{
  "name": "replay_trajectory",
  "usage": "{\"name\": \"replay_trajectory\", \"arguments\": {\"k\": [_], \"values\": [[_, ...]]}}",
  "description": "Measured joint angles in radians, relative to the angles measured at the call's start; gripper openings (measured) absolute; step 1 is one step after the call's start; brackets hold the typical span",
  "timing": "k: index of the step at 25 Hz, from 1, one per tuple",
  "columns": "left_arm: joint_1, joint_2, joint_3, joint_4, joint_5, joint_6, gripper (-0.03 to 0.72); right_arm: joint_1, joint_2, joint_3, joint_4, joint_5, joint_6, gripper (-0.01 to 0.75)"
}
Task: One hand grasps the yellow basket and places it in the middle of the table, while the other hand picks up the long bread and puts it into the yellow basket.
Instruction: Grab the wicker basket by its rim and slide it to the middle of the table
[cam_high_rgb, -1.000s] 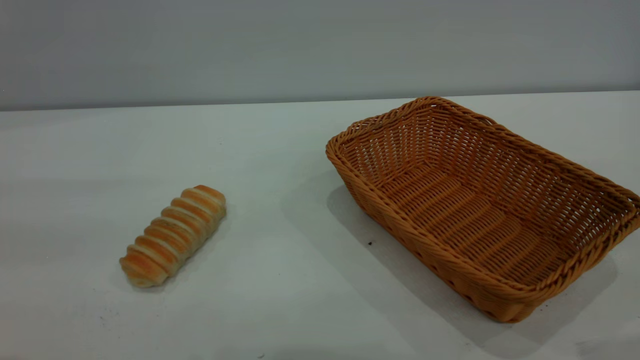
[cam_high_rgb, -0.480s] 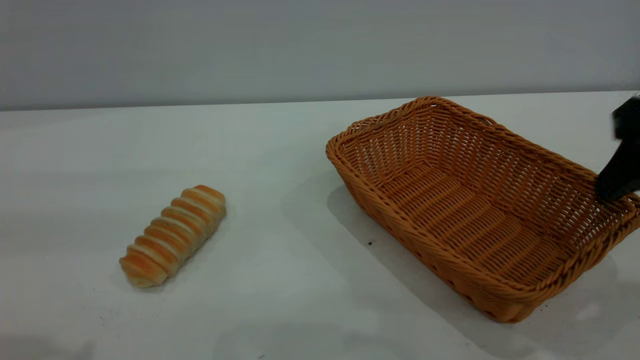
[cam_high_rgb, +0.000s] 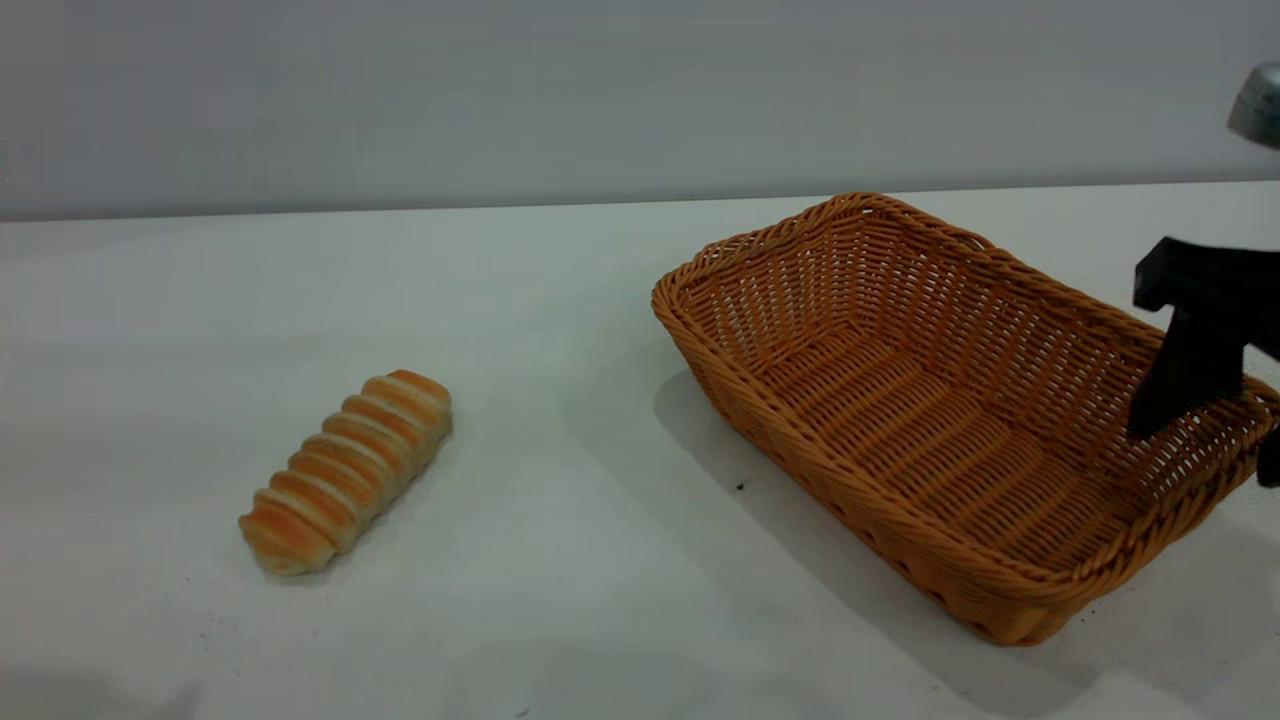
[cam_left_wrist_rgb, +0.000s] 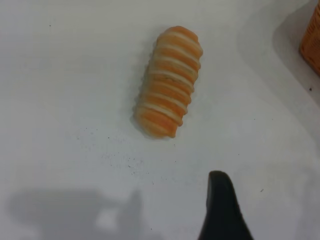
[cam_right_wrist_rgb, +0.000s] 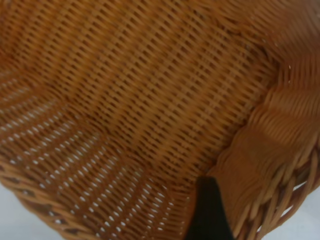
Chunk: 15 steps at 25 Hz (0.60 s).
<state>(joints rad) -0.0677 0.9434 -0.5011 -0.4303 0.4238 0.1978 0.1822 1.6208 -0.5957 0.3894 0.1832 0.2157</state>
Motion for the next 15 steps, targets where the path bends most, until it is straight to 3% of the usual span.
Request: {"name": "replay_trajectory", "arguments": {"k": [15], "values": [[0.000, 0.000, 0.000, 0.000, 0.003, 0.000, 0.539, -0.061, 0.100, -0.004, 0.067, -0.037, 0.007, 0.564]]}}
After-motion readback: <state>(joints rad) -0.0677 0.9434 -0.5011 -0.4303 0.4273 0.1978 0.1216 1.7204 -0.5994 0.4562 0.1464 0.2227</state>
